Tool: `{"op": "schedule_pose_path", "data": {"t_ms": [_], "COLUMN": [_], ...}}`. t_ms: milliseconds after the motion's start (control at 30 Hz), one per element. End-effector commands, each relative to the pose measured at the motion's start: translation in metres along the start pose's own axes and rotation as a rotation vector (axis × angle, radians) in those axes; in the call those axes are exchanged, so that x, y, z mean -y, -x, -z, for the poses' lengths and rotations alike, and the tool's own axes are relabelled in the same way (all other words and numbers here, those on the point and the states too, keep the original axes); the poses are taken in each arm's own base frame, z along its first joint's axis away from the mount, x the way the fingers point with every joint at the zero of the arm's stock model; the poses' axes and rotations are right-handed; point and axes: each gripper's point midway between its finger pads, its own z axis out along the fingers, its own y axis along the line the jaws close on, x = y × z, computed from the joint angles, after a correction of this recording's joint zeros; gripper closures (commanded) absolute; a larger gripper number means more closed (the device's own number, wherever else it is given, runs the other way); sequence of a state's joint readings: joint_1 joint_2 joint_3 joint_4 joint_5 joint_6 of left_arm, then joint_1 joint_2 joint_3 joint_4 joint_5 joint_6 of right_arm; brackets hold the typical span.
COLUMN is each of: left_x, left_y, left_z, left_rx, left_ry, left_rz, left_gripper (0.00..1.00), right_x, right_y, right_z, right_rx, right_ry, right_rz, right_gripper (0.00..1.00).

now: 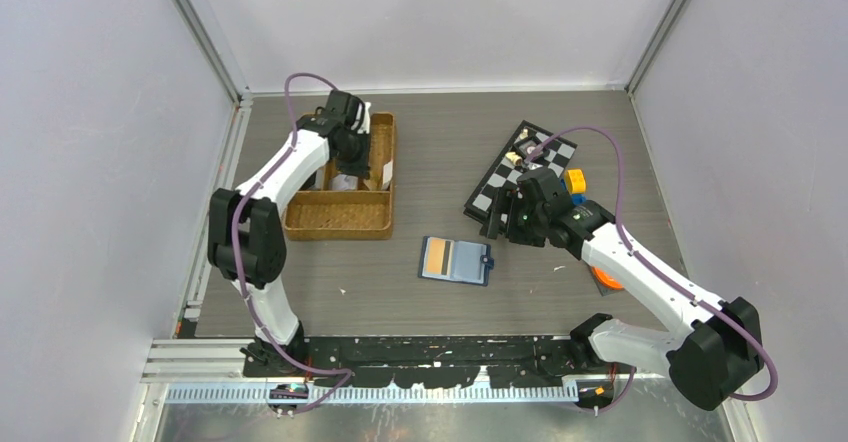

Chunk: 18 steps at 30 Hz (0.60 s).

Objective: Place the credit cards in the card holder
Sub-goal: Pick up the credit card from the storage box.

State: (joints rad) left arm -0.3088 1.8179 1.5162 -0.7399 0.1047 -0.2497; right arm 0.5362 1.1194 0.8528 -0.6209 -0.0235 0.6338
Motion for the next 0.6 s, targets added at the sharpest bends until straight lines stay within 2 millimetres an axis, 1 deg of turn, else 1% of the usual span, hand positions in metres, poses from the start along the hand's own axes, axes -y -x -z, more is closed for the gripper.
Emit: {"op": "schedule_pose_path", "data": {"t_ms": [0, 33, 100, 133, 167, 233, 333, 367, 467, 567], "left_x": [-0.001, 0.001, 0.007, 0.009, 0.013, 0.025, 0.049, 0.060, 0.098, 0.143], "left_y": [0.024, 0.025, 0.027, 0.028, 0.029, 0.029, 0.025, 0.021, -0.001, -0.037], "left_z": [0.052, 0.057, 0.073, 0.077, 0.088, 0.103, 0.125, 0.132, 0.151, 0.164], "left_rx": [0.120, 0.131, 0.160, 0.167, 0.187, 0.215, 0.244, 0.245, 0.218, 0.142], "left_ry": [0.046, 0.038, 0.010, -0.003, -0.022, -0.080, -0.205, -0.256, -0.428, -0.635], "left_rz": [-0.065, -0.071, -0.085, -0.092, -0.099, -0.120, -0.161, -0.180, -0.268, -0.399], "left_gripper": [1.00, 1.00, 1.00, 1.00, 1.00, 1.00, 1.00, 1.00, 1.00, 1.00], "right_x": [-0.010, -0.007, -0.009, -0.011, -0.013, -0.022, -0.039, -0.046, -0.072, -0.096], "right_y": [0.021, 0.025, 0.032, 0.034, 0.036, 0.038, 0.038, 0.037, 0.032, 0.023], "right_z": [0.016, 0.019, 0.027, 0.032, 0.036, 0.046, 0.064, 0.070, 0.096, 0.122], "right_rx": [0.073, 0.095, 0.119, 0.130, 0.140, 0.157, 0.183, 0.190, 0.210, 0.204], "right_ry": [0.027, 0.006, 0.010, 0.019, 0.032, 0.084, 0.200, 0.247, 0.422, 0.588], "right_rz": [0.012, 0.013, 0.026, 0.035, 0.045, 0.078, 0.142, 0.166, 0.230, 0.276], "right_gripper": [0.21, 0.21, 0.21, 0.21, 0.21, 0.20, 0.19, 0.19, 0.19, 0.17]}}
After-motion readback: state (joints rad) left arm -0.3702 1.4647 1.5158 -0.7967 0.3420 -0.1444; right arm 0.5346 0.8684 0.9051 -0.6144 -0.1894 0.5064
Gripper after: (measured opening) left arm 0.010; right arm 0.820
